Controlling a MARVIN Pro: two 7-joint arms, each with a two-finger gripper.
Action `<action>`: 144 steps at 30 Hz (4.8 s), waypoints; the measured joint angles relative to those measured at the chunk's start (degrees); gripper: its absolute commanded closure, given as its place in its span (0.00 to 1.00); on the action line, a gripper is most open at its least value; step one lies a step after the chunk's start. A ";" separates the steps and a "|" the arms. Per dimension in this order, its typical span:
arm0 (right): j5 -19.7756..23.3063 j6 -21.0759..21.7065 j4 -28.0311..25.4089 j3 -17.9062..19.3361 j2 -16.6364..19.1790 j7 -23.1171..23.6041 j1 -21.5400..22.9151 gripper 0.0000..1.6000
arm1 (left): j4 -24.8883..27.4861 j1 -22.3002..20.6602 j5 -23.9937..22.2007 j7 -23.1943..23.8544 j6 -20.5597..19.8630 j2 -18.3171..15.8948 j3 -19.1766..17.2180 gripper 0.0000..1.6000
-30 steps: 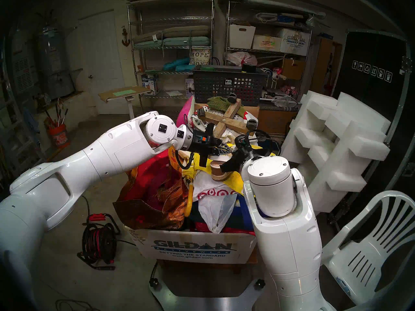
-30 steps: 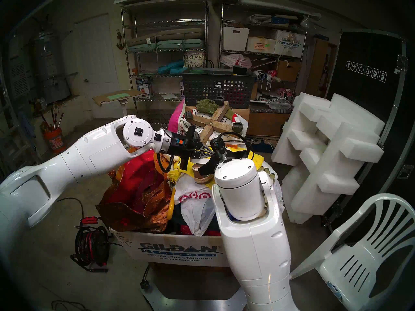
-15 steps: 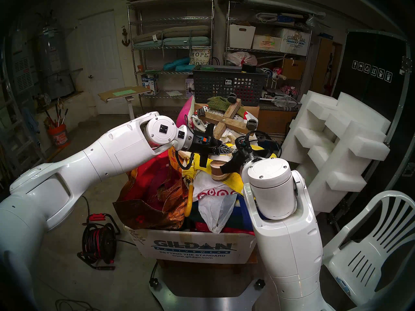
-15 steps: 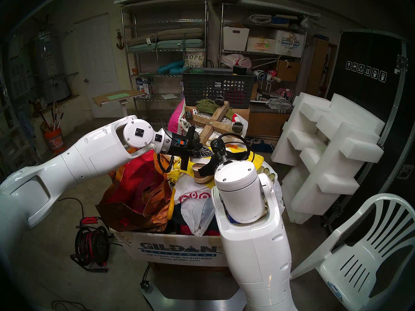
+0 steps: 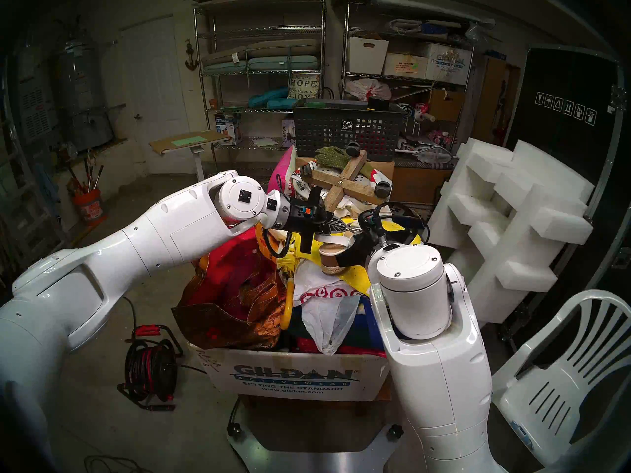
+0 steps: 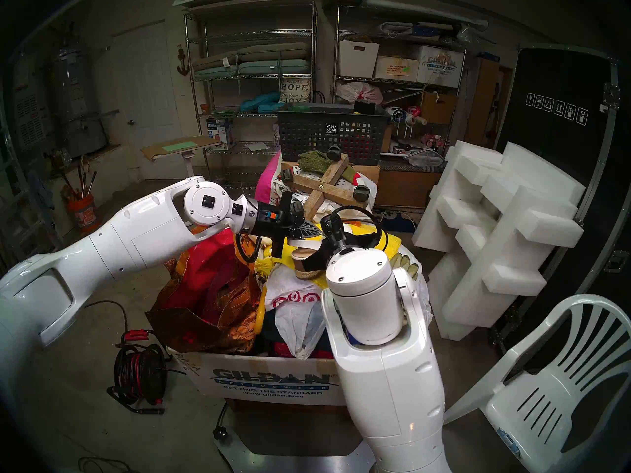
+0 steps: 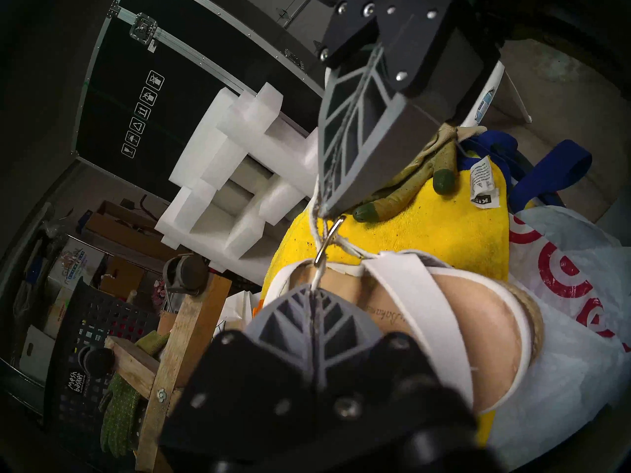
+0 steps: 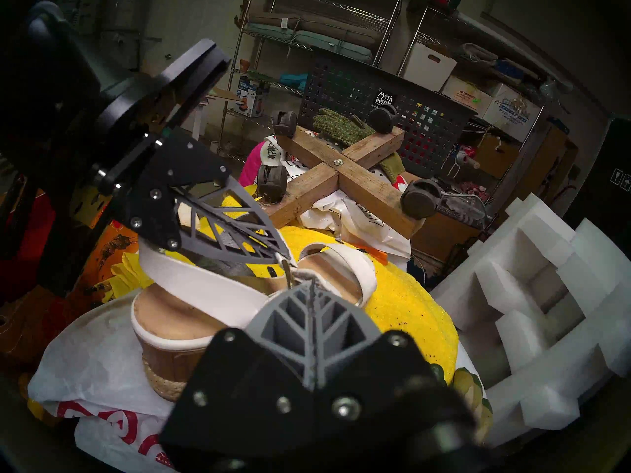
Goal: Unbuckle a shoe
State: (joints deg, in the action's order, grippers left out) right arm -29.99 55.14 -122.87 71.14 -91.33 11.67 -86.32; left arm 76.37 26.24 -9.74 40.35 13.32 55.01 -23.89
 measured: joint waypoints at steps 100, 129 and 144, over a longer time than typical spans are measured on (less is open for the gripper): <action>-6.86 -0.01 -0.81 -1.95 0.53 0.20 2.96 0.51 | -1.24 -0.54 -5.44 -8.98 -3.87 -2.82 -6.48 0.04; -11.46 -0.01 -7.02 0.66 2.26 4.57 2.44 0.40 | 3.19 6.85 -25.44 -4.34 -9.76 -5.59 -10.83 0.00; -15.54 -0.01 -7.95 3.96 1.40 9.84 -1.17 0.04 | 4.53 7.95 -25.96 -5.23 -10.12 -5.83 -10.72 0.00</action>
State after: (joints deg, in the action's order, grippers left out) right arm -45.53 55.13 -130.83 75.10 -89.92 21.50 -87.49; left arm 80.90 34.19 -35.69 35.12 3.19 49.18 -34.60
